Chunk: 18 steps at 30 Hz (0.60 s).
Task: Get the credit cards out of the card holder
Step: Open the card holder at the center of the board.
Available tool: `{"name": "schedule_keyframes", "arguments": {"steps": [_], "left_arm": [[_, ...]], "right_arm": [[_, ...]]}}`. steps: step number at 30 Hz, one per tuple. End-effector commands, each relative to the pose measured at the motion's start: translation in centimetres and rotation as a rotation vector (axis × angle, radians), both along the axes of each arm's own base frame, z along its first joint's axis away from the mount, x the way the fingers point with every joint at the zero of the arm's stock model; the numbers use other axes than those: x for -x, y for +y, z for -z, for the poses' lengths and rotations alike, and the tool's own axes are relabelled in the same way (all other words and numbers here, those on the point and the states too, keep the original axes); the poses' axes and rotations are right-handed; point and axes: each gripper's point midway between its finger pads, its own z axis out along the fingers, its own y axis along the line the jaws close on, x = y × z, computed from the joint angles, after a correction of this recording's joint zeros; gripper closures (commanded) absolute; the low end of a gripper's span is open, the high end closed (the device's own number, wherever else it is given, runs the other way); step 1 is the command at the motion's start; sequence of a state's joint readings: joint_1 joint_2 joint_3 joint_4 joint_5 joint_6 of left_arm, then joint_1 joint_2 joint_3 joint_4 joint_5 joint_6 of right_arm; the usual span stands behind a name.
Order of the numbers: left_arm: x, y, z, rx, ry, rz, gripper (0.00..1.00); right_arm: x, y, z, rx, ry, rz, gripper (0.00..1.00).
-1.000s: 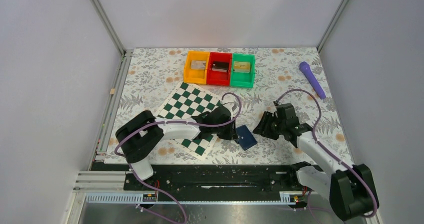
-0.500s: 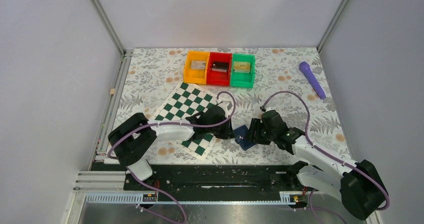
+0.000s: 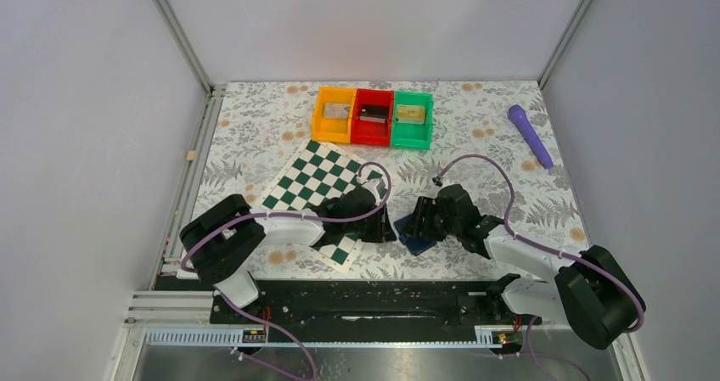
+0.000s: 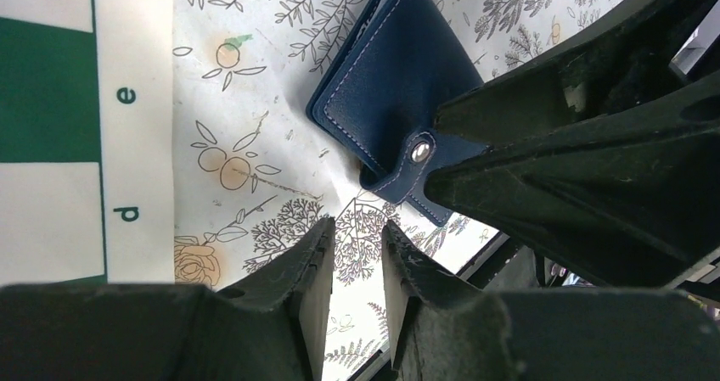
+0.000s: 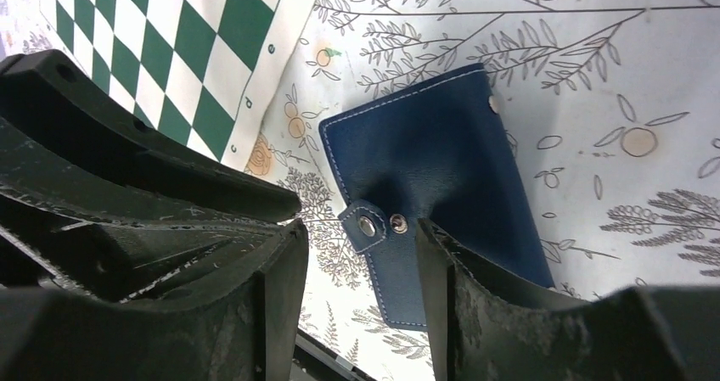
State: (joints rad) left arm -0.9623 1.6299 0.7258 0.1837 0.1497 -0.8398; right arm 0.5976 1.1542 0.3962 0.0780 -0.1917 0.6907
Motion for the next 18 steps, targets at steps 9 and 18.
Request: {"name": "schedule_keyframes", "arguments": {"steps": [9, 18], "left_arm": [[-0.5, -0.7, -0.7, 0.061, -0.019, -0.034, 0.72], [-0.8, -0.6, -1.3, 0.083, -0.017, -0.071, 0.62]], "right_arm": [[-0.5, 3.3, -3.0, -0.206, -0.046, -0.052, 0.45], [0.1, 4.4, -3.6, -0.300, -0.020, -0.064, 0.46]]}}
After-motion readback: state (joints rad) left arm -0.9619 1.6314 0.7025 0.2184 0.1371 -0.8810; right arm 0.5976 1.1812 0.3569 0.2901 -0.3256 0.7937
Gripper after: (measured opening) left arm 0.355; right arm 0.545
